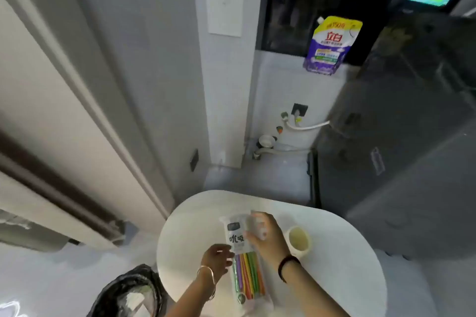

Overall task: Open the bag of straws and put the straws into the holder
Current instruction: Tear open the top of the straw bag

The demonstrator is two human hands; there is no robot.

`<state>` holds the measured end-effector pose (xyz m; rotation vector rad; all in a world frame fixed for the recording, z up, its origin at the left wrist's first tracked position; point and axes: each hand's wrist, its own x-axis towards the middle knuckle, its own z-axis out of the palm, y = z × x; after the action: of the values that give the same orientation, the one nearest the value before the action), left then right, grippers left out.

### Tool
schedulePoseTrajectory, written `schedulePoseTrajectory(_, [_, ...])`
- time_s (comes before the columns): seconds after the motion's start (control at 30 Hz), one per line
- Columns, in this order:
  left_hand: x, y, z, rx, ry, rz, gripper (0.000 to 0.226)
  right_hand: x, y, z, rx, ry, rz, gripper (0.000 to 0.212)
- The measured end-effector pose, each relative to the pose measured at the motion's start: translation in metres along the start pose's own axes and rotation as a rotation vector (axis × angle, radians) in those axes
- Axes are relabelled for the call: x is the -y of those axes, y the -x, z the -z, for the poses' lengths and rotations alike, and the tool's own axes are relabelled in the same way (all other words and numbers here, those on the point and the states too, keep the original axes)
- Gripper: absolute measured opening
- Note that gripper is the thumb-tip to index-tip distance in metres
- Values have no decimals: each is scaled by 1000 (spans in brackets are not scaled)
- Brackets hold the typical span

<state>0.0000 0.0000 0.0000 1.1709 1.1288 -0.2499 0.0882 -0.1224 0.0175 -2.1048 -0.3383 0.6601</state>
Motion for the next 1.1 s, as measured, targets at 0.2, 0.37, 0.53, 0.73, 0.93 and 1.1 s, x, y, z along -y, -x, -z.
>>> schedulePoseTrajectory(0.2, [46,-112,-22,-71,-76,-98,18,-106,-42,-79,27,-20,-57,45])
schedulePoseTrajectory(0.37, [76,-191,-32,-133,-201,-329,44,-168,-85,-119,-61,-14,70,47])
schedulePoseTrajectory(0.53, [75,-239,-39,-173,-86,-453,43,-205,-120,-141,-128,87,267,60])
schedulePoseTrajectory(0.73, [78,-264,-39,-155,53,-510,39,-227,-134,-161,-216,227,420,64])
schedulePoseTrajectory(0.93, [76,-275,-33,-29,-126,-574,67,-234,-136,-163,-174,225,447,58])
schedulePoseTrajectory(1.1, [82,-249,-28,3,-42,-615,79,-220,-114,-166,-119,189,460,50])
